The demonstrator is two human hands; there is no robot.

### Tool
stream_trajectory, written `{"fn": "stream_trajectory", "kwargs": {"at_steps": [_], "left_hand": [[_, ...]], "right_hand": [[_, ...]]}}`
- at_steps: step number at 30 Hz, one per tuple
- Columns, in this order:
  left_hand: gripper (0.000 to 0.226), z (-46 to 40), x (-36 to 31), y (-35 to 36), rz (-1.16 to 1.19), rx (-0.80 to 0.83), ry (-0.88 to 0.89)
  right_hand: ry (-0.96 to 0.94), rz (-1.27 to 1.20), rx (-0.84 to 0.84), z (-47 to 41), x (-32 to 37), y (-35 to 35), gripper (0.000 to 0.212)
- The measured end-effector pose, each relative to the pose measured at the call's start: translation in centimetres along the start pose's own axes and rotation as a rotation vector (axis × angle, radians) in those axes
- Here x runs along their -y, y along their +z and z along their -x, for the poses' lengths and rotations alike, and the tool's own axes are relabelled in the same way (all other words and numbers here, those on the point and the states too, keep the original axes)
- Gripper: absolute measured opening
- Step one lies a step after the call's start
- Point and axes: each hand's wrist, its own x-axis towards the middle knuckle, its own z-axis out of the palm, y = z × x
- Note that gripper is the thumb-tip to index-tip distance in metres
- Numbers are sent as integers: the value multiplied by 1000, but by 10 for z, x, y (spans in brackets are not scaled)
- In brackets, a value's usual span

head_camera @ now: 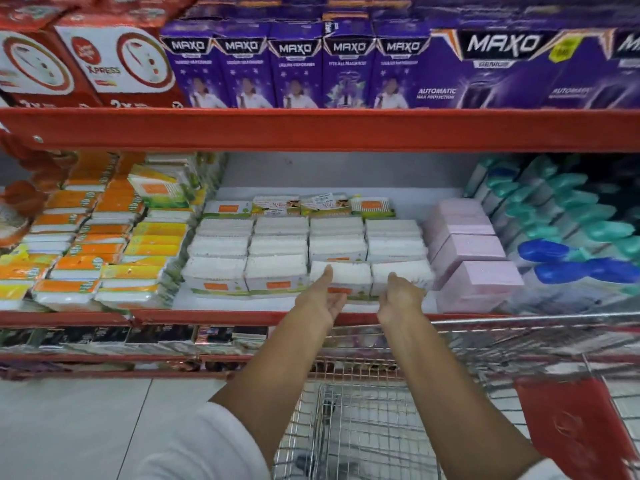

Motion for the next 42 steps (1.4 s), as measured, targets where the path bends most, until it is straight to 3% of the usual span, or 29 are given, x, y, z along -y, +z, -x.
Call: {"fn": "stream_trajectory", "kwargs": {"at_steps": [1,2,3,5,6,10,13,16,19,22,24,27,35,42], "left_hand": [[54,0,-1,1,8,-3,11],[54,-1,-1,2,11,-1,19],[54,-1,-2,3,8,8,23],[58,2,-4,1,-39,53,12],[59,6,-7,-1,-80,91,7],[55,32,-31,-30,-425,213,169],[46,44,-72,-65,-813,182,542],[68,38,-125,-97,-1493,-6,946],[113,17,-168,-118,-2084,-54,981],[132,-1,-191,-125,-2393,-69,907],[133,-9,-198,-127,-2465,-23,846],[128,-16,-205,-134,-2467,21,841],[125,-28,-208,-142,-2316,42,1004],[130,-29,-208,-139,-2339,38,942]], "right_hand": [[-13,235,-24,6,1,0,13],[-144,577,-64,8,-2,0,29],[-201,578,-68,8,1,-1,37],[-56,-68,-9,8,1,1,45],[-69,-142,-9,9,-6,1,49],[-505,151,-43,28,-34,1,72],[-806,497,63,49,-46,20,73],[-951,914,370,56,-50,49,81],[-949,1430,610,57,-52,85,114],[-1075,1892,615,55,-51,117,132],[-1142,2146,571,54,-49,131,138],[-1113,2312,528,49,-47,144,141],[-1083,2247,529,52,-45,140,125],[-1141,2241,553,48,-47,139,128]]}}
